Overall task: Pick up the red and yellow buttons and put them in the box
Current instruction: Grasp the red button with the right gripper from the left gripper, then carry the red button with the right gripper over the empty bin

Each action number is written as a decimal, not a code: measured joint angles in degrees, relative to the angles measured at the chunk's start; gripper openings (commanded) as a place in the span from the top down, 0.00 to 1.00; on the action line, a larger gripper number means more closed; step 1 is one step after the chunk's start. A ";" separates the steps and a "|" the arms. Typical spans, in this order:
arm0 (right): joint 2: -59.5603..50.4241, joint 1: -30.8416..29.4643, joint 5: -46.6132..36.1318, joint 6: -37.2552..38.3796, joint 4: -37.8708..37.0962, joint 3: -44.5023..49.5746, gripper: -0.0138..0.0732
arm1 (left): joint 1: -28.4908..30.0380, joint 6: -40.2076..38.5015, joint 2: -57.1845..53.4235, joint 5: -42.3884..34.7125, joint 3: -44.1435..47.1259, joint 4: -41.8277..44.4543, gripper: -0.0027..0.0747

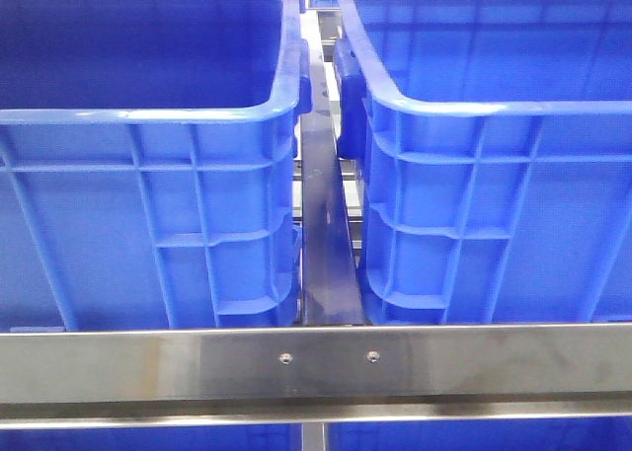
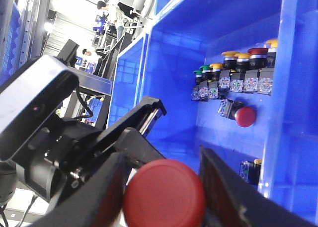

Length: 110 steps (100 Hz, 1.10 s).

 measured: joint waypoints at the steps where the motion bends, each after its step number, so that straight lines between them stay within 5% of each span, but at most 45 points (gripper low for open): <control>1: 0.00 0.00 0.00 0.00 0.00 0.00 0.50 | 0.00 0.00 0.00 0.00 0.00 0.00 0.59; 13: 0.00 0.00 0.26 0.00 0.00 0.00 0.50 | 0.00 0.00 0.00 0.00 0.00 0.00 0.30; 22: 0.00 0.00 0.61 0.00 0.00 0.00 0.50 | 0.00 0.00 0.00 0.00 0.00 0.00 0.20; 60: 0.00 -0.55 1.22 0.00 0.00 0.00 0.50 | 0.00 0.00 0.00 0.49 0.00 0.00 0.19; 110: 0.00 -14.36 0.41 -2.22 -11.04 -3.41 0.50 | 0.00 0.00 0.00 2.35 0.00 0.00 0.21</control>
